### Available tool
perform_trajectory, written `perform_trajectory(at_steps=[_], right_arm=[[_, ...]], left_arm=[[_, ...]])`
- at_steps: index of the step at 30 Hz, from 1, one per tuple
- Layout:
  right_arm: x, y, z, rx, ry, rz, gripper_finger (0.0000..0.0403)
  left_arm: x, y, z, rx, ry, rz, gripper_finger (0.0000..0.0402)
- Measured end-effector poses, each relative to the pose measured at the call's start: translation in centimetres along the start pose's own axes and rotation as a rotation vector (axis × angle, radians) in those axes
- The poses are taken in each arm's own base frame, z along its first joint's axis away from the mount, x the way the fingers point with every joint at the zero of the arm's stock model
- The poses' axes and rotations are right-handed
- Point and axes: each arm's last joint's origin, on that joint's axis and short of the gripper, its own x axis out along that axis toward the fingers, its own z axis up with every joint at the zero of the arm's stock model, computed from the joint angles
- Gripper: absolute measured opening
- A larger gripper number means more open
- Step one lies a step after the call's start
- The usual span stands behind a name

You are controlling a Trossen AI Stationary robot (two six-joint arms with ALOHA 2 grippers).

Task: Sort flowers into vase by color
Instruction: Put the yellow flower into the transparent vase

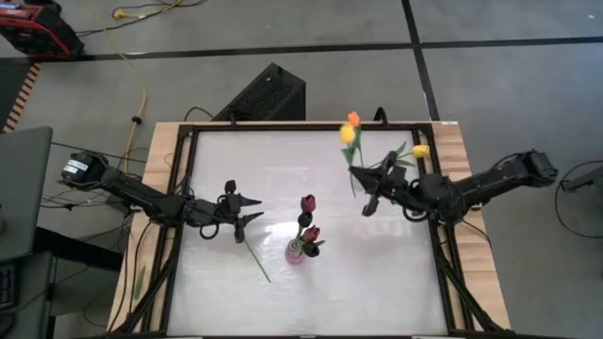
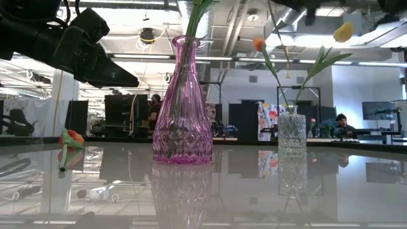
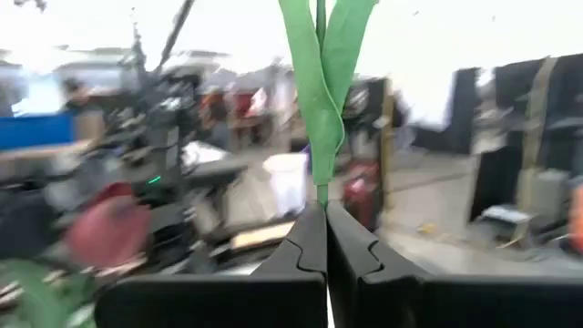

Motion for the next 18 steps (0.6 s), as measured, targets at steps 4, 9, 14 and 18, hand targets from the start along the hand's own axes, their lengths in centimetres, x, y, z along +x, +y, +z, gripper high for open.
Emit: perform_trajectory(at_steps=[4, 9, 14, 18], right_arm=[[-0.8, -1.5, -1.8, -0.057, -0.055, -0.118, 0.0017], [-0.8, -3.6, -3.4, -0.119, -0.058, -0.21, 0.0017], [-0.8, -5.7, -4.8, -0.142, -0.043, -0.301, 0.0017], [-0.8, -6.8, -5.1, -0.126, -0.068, -0.317, 0.0017]], left_arm=[[0.0, 0.0, 0.0, -0.005, -0.002, 0.009, 0.0146], [0.0, 0.0, 0.0, -0.01, -0.002, 0.013, 0.0146], [0.0, 0.0, 0.0, -0.014, -0.002, 0.013, 0.0146], [0.0, 0.0, 0.0, -0.009, -0.002, 0.016, 0.0146]])
